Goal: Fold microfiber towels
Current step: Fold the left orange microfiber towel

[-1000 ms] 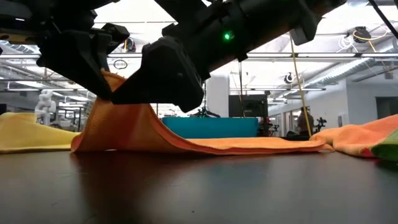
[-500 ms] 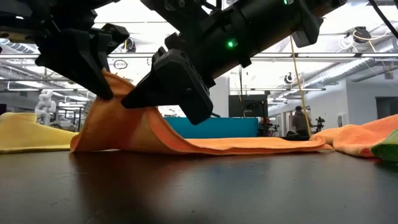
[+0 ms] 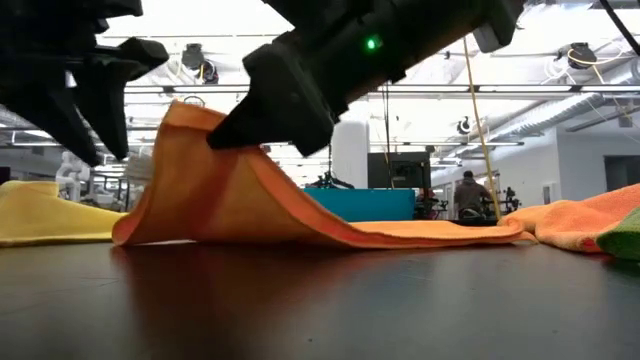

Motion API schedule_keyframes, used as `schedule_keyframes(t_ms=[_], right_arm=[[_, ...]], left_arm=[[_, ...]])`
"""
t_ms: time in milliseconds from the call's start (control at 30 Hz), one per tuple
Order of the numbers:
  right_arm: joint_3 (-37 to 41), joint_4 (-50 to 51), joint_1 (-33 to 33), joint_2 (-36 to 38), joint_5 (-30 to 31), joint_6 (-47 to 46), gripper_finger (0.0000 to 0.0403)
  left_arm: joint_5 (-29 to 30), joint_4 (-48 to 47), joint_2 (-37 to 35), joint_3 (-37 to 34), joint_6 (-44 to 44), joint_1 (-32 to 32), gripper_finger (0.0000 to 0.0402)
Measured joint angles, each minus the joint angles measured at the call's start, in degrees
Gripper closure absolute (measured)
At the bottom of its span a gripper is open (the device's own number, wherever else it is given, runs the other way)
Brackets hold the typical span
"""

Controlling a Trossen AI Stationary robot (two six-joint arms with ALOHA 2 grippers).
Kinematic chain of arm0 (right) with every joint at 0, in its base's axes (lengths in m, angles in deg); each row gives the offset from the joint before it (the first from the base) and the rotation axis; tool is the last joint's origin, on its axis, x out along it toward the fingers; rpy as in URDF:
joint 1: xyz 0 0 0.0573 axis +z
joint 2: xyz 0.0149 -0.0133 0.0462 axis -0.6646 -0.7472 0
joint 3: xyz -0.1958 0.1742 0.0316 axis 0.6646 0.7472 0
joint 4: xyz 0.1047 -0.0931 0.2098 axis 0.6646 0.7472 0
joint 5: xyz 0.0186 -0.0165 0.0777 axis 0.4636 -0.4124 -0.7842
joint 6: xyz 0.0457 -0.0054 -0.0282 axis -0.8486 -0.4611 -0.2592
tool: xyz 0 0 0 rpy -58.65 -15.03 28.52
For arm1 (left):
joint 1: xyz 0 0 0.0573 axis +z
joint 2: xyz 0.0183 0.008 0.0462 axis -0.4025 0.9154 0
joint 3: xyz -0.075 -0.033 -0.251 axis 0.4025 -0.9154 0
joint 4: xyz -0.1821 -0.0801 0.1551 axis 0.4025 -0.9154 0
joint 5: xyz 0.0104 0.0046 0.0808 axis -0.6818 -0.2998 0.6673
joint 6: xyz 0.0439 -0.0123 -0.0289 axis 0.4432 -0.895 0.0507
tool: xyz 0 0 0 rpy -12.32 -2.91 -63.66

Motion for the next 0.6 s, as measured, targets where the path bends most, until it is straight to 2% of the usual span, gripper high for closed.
schedule_keyframes(t_ms=[133,300,433,600], right_arm=[[0.0,0.8,0.0,0.9,0.1,-1.4,0.0402],[0.0,0.5,0.0,1.1,0.9,-2.1,0.0402],[0.0,1.2,-0.3,1.1,3.0,-3.8,0.0402],[0.0,3.2,-0.5,2.0,4.7,-6.1,0.0403]], left_arm=[[3.3,3.1,0.1,-1.8,-2.5,-1.0,0.0213],[4.3,10.1,0.4,-6.9,-3.5,-1.0,0.0146],[5.8,13.0,0.4,-9.4,-4.5,-1.4,0.0114],[8.7,16.3,0.4,-11.4,-5.6,-2.1,0.0104]])
